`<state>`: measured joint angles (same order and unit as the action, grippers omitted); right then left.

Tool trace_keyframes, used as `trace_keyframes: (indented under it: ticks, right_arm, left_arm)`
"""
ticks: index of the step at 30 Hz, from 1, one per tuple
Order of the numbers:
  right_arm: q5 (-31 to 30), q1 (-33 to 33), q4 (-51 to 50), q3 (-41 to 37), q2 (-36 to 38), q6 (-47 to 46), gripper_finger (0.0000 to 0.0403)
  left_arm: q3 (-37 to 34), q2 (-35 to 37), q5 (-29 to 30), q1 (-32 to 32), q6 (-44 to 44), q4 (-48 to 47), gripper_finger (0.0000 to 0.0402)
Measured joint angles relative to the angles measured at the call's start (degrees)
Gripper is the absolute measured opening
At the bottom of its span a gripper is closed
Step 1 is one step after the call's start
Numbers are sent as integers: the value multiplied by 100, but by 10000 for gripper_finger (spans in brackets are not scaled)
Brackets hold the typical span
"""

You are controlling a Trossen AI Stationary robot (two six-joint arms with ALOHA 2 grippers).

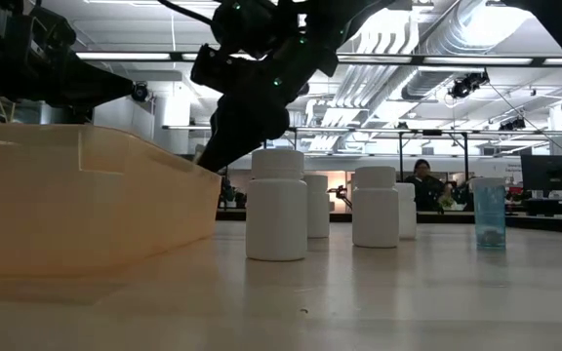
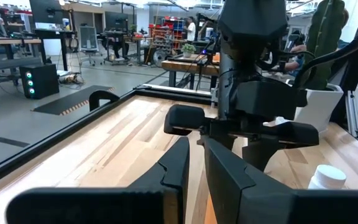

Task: Pick and place pill bottles into a basket
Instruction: Put the yellow pill bottle into the orange bin

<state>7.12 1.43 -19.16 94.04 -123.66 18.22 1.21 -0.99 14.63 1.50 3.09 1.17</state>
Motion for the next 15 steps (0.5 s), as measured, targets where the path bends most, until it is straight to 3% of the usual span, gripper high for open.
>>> trace_keyframes:
  ticks: [15]
  right_arm:
    - [98,0,2,2,0,-43,126]
  left_arm:
    - [0,0,2,0,0,0,88]
